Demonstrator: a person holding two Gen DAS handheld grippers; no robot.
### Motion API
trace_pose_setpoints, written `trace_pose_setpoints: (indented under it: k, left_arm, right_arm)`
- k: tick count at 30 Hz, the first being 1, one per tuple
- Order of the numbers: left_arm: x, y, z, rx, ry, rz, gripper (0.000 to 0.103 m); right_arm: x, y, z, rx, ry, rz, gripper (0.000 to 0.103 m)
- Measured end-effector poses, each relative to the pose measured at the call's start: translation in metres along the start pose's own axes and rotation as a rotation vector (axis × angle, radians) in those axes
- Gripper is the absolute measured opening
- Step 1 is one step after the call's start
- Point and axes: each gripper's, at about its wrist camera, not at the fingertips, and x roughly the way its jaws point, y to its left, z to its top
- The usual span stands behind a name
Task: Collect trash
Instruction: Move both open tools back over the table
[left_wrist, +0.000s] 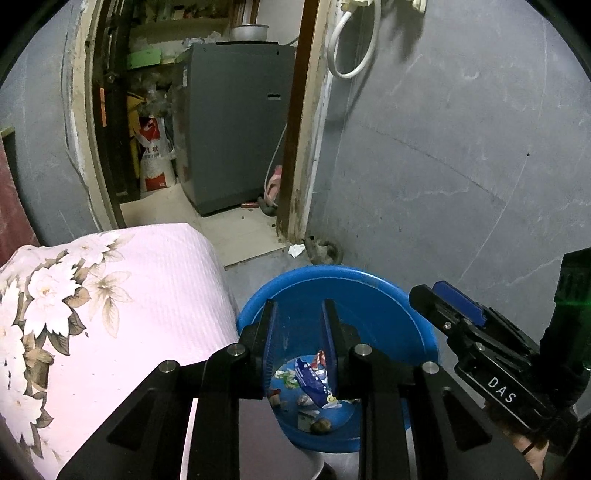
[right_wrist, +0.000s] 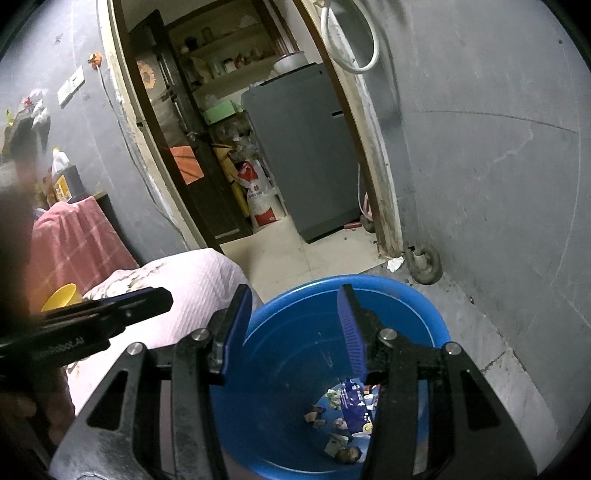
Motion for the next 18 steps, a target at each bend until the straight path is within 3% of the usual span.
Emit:
trace_pose_setpoints:
  k: [18]
  left_arm:
    - [-0.072,0.024,0.013,-0.052,-0.130,0.014,0.019]
  right_arm:
    - [-0.038,0.052,0.025,-0.090,-0.077,0.024,0.056]
